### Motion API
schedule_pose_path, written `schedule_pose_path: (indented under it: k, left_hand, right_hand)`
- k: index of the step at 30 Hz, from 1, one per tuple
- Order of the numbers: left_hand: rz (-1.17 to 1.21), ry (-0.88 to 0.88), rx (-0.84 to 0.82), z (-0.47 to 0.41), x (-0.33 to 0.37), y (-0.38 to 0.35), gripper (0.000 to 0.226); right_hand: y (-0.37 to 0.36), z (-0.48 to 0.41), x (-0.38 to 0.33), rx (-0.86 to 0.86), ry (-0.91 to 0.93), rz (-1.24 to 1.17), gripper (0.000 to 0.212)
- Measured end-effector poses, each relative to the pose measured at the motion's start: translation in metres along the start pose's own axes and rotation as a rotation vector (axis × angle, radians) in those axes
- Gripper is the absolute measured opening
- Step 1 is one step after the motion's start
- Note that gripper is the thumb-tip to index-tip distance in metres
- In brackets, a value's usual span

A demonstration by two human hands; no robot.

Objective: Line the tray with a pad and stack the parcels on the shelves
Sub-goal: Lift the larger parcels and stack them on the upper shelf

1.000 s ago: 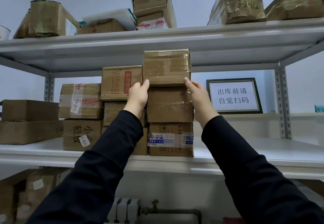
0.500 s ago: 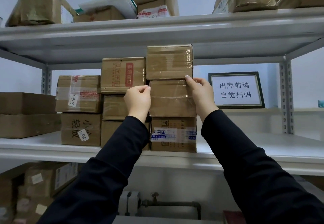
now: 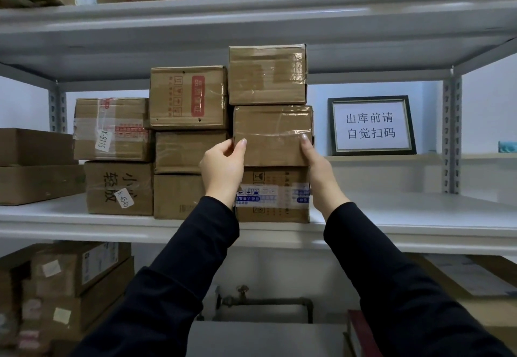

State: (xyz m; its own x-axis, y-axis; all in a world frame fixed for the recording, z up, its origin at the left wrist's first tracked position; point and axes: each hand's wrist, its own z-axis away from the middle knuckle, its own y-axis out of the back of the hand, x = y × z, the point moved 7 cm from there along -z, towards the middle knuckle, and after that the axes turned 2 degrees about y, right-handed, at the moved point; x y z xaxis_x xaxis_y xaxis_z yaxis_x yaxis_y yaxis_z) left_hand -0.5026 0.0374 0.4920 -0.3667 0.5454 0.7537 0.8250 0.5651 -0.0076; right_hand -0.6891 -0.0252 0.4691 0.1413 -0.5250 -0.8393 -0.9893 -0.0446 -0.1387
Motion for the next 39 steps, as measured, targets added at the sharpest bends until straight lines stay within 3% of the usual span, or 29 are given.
schedule_pose_path:
  k: [4, 9, 12, 18, 20, 23, 27, 34, 39]
  left_hand:
    - [0.030, 0.044, -0.079, 0.017, -0.007, -0.012, 0.052]
    - [-0.044, 0.026, -0.048, 0.015, -0.008, -0.010, 0.049]
    - [-0.078, 0.006, -0.025, 0.013, -0.011, -0.004, 0.046]
    - [-0.070, 0.049, -0.031, 0.015, -0.014, 0.001, 0.042]
    - [-0.071, 0.071, -0.035, 0.011, -0.017, 0.002, 0.022]
    - [-0.074, 0.089, -0.024, 0.010, -0.020, 0.005, 0.045]
    - [0.003, 0.135, -0.065, 0.015, -0.024, 0.005, 0.048]
    - [0.218, 0.277, -0.196, 0.032, -0.039, -0.002, 0.025]
    - [0.272, 0.316, -0.197, 0.054, -0.053, -0.005, 0.055]
  right_hand:
    - [0.005, 0.001, 0.000, 0.019, -0.013, 0.029, 0.033]
    - [-0.006, 0.006, -0.001, 0.030, 0.001, 0.127, 0.066]
    - [-0.007, 0.009, -0.003, 0.044, 0.006, 0.175, 0.075]
    - [-0.009, 0.015, -0.006, 0.044, 0.020, 0.219, 0.071]
    - [-0.010, 0.015, -0.006, 0.045, 0.017, 0.227, 0.071]
    - [-0.012, 0.017, -0.006, 0.053, -0.007, 0.183, 0.078]
    - [-0.010, 0.023, 0.001, 0.149, -0.031, 0.114, 0.077]
    - [-0.003, 0.051, 0.005, 0.190, 0.036, 0.032, 0.065]
    - [0.001, 0.079, 0.015, 0.170, 0.034, 0.095, 0.055]
